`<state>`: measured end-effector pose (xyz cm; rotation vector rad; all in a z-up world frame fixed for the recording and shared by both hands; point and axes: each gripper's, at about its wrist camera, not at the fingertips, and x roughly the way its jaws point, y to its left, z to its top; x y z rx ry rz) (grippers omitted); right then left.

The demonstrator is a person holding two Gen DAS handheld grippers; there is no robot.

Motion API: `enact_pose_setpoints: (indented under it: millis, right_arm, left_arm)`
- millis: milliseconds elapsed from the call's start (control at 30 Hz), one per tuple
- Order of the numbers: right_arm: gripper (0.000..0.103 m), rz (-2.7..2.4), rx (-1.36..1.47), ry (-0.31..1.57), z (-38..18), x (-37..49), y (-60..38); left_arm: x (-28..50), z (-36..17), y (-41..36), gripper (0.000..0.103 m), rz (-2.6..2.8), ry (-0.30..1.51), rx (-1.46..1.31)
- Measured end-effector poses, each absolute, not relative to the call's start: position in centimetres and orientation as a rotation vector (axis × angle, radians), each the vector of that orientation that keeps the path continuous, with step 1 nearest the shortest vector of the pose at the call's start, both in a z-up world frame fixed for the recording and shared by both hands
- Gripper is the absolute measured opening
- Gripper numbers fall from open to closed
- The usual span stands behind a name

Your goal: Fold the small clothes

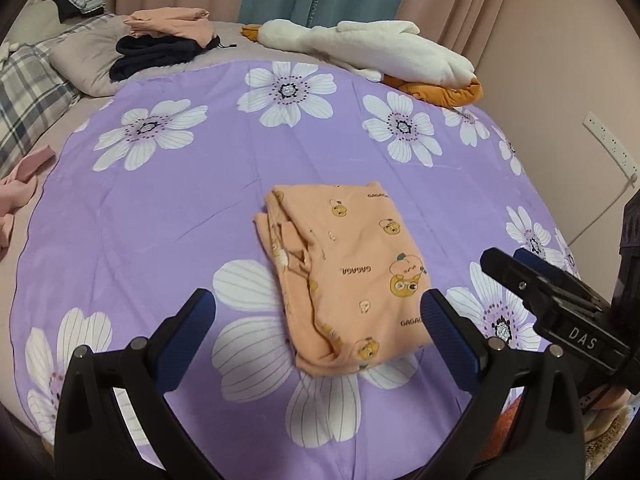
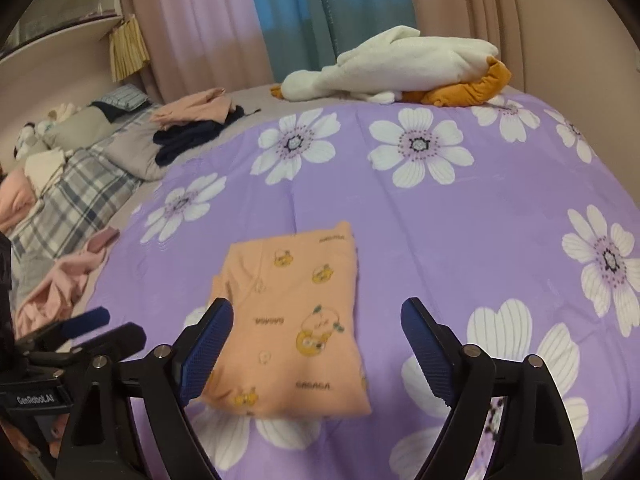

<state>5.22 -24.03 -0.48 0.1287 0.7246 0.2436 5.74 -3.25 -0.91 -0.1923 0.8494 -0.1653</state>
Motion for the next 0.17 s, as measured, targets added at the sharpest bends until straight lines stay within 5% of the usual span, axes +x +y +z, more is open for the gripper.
enact_pose_setpoints:
  millis: [167]
  right_arm:
    - [0.086, 0.237, 0.131, 0.737, -0.6, 4.6, -24.0]
  left_arm:
    - [4.3, -0.5, -2.9, 0.102, -0.16, 0.82, -0.21]
